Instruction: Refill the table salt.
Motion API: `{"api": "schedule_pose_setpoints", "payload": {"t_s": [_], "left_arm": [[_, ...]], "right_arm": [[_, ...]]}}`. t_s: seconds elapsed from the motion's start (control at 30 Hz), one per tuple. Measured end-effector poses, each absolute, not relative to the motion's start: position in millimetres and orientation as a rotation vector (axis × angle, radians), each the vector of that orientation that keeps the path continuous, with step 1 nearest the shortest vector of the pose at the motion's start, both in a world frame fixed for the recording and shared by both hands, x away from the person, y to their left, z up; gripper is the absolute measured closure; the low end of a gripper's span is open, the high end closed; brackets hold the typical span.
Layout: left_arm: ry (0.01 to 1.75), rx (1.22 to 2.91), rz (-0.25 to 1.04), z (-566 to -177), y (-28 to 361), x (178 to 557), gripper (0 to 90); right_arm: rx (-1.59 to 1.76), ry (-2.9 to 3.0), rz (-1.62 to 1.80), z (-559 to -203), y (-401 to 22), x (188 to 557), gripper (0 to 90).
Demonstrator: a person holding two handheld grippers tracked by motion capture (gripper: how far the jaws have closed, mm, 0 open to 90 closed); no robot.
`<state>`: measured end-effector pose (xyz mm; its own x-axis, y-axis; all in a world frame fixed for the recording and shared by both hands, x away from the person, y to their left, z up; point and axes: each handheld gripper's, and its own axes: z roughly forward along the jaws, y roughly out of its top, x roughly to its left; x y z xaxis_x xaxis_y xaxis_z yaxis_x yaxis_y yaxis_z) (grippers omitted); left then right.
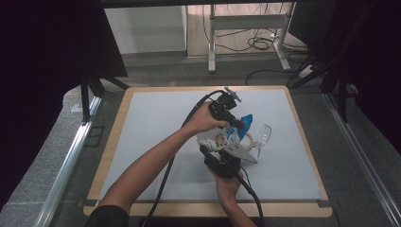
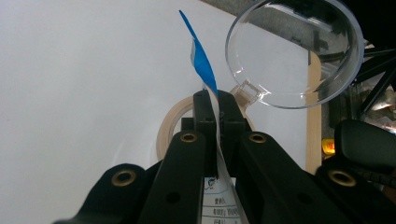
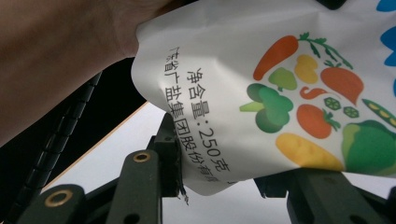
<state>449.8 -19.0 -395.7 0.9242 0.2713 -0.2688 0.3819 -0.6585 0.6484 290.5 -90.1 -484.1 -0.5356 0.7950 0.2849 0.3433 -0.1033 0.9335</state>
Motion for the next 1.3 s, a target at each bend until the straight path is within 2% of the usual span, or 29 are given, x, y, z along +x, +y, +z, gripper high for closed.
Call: {"api": "schedule_pose_setpoints", "payload": {"t_s": [1.3], "left_arm": [[0.473,2.329,-0.184,-398.9,-17.9,450.6,89.8]], "right_arm": [[1.25,1.811,1.676,-486.3,-89.1,292.6,60.0]]}}
